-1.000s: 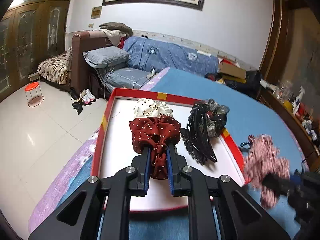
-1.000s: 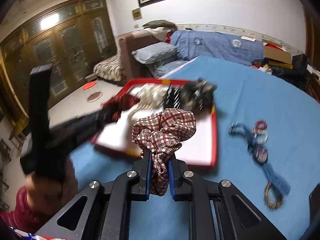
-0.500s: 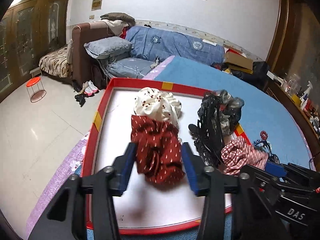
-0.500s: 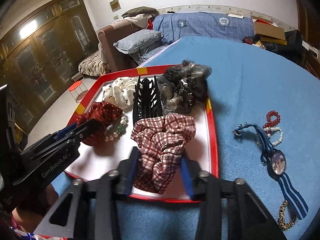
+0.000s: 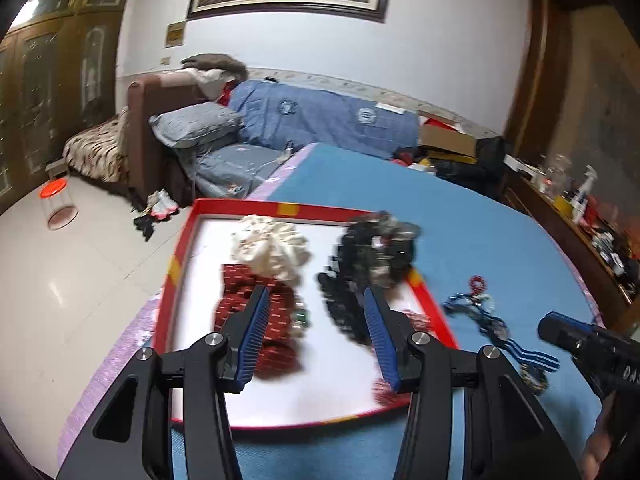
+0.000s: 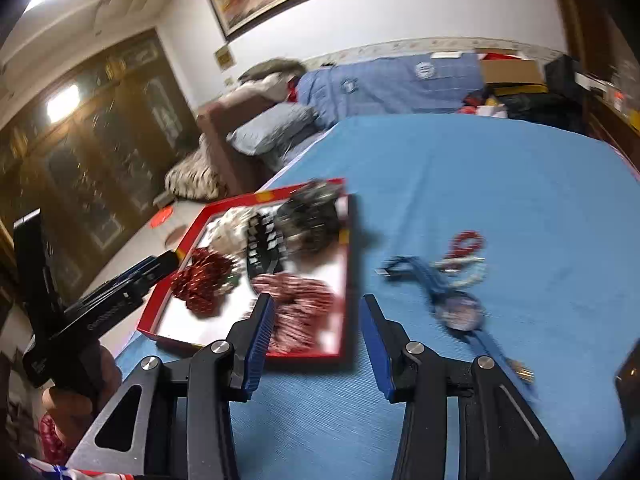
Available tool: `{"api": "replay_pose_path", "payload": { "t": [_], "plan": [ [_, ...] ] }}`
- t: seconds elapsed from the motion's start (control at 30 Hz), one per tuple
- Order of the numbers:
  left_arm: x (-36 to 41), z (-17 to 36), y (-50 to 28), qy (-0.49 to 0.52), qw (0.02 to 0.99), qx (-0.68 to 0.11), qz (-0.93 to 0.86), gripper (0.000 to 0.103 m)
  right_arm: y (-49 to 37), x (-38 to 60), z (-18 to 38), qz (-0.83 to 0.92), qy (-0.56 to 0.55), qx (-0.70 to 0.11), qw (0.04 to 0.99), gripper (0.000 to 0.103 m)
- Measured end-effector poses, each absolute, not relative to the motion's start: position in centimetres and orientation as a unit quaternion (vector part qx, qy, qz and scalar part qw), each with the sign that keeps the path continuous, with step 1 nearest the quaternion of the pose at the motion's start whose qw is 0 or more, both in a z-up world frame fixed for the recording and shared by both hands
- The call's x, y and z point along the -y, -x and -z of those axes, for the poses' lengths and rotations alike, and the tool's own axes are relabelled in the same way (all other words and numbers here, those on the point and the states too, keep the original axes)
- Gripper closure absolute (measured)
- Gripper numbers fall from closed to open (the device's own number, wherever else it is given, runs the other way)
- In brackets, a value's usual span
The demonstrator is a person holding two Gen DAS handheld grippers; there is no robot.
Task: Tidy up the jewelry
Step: 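Grasp leopard-print bracelet with right tool while left tool grasps blue striped watch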
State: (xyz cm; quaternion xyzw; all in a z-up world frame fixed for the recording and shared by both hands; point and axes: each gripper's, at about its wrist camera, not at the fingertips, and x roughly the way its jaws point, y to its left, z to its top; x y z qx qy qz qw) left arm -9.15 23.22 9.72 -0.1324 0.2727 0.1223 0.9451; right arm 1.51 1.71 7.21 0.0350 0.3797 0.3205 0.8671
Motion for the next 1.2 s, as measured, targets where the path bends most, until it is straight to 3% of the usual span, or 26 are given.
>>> {"api": "replay_pose_path", "payload": {
  "t": [0.23,0.33,0.43,0.53,0.7,0.73,0.77,0.83,1.0,1.2],
  "plan": [
    [-18.6,-10.1,8.8,0.107,0.952,-0.279,-0.070,0.056,-1.6,8.8,-4.8,-0.241,-0.077,-0.401,0.881,0.040],
    [-16.5,-9.9,8.3,0.100,0.952,-0.286,-0.051,0.056,-2.0,11.0,-2.3,-0.213,-0.069,-0.438,0.871,0.040],
    [-14.6,-9.6,7.8,0.089,0.950,-0.295,-0.038,0.056,-2.3,11.1,-0.5,-0.219,-0.058,-0.464,0.856,0.039],
    [-13.4,-9.3,7.5,0.078,0.949,-0.305,-0.027,0.055,-2.6,9.6,0.1,-0.230,-0.033,-0.469,0.852,0.032],
    [-11.6,-8.9,6.2,0.069,0.941,-0.332,0.000,0.053,-2.8,6.5,1.0,-0.220,0.046,-0.456,0.861,0.032],
    [-11.4,-8.8,6.0,0.070,0.939,-0.337,0.004,0.053,-2.6,6.2,1.1,-0.215,0.062,-0.449,0.865,0.041],
    [-11.1,-8.6,5.6,0.072,0.936,-0.344,0.010,0.053,-2.6,6.0,1.1,-0.210,0.077,-0.442,0.868,0.061],
    [-10.5,-8.4,4.7,0.081,0.930,-0.357,0.024,0.052,-2.6,6.5,1.0,-0.203,0.090,-0.437,0.872,0.084],
    [-8.3,-7.6,1.6,0.103,0.910,-0.397,0.053,0.048,-3.5,10.5,0.8,-0.179,0.052,-0.436,0.880,0.090],
    [-5.5,-5.2,-4.1,0.159,0.874,-0.456,0.043,0.045,-4.8,17.7,0.3,-0.172,-0.099,-0.428,0.882,0.090]
  ]
}}
